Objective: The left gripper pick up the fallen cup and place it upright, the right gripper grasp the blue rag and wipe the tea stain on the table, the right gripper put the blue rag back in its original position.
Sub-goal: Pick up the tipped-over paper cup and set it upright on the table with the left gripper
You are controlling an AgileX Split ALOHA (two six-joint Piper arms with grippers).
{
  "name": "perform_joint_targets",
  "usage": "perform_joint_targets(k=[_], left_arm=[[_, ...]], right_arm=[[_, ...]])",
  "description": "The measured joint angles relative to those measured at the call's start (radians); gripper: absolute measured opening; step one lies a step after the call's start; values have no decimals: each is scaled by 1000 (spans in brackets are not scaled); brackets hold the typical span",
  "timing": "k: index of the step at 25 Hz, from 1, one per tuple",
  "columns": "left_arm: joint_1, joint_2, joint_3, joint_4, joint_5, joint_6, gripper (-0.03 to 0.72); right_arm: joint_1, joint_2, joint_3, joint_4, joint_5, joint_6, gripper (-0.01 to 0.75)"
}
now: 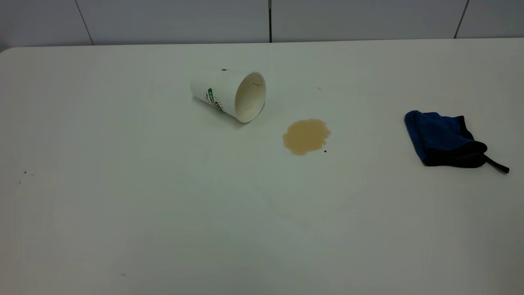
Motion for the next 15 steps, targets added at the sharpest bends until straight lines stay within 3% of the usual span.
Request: perform_joint_targets(k=[8, 15], left_arm=[[0, 129, -84, -10, -6, -55, 510], [0, 406, -124, -19, -168, -55, 510]], right_arm=[[0, 0, 0, 0, 0, 0, 526], [0, 0, 0, 0, 0, 0, 526]])
